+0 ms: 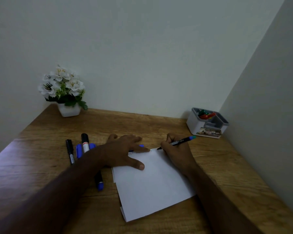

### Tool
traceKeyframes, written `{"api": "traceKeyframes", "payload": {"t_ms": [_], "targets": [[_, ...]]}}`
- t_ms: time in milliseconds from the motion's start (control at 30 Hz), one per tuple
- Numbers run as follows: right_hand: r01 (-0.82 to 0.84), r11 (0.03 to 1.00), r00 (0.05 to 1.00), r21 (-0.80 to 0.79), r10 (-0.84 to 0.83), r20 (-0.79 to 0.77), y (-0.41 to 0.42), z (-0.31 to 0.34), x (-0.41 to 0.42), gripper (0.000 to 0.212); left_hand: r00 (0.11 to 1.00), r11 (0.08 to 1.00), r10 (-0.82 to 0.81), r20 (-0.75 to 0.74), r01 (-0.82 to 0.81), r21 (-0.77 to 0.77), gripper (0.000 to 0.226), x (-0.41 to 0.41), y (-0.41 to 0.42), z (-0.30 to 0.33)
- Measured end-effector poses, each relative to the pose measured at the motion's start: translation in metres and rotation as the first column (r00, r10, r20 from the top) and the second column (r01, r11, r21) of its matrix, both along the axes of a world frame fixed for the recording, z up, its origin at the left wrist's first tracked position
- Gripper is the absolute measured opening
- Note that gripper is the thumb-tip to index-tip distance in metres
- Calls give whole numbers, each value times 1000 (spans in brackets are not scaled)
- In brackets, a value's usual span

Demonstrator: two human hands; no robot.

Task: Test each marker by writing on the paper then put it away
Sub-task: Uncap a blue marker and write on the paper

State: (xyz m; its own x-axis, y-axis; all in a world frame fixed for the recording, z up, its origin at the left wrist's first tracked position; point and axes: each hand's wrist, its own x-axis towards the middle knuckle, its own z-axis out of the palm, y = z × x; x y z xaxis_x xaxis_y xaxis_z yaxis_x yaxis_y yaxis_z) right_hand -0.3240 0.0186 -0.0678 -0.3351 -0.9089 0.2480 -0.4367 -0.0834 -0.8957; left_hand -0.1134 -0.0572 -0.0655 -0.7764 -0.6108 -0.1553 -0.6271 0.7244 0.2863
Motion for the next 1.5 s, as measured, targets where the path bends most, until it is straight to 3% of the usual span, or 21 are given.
{"api": "traceKeyframes", "payload": {"t_ms": [500, 1500], "targets": [[-5, 1000, 999, -21, 4, -47, -2, -2, 1, 40, 1000, 1000, 9, 7, -9, 18, 74, -1, 3, 2], [50, 998, 995, -23, -52, -84, -6, -3, 0, 36, 1000, 1000, 9, -2, -9, 30, 73, -1, 3, 4]]}}
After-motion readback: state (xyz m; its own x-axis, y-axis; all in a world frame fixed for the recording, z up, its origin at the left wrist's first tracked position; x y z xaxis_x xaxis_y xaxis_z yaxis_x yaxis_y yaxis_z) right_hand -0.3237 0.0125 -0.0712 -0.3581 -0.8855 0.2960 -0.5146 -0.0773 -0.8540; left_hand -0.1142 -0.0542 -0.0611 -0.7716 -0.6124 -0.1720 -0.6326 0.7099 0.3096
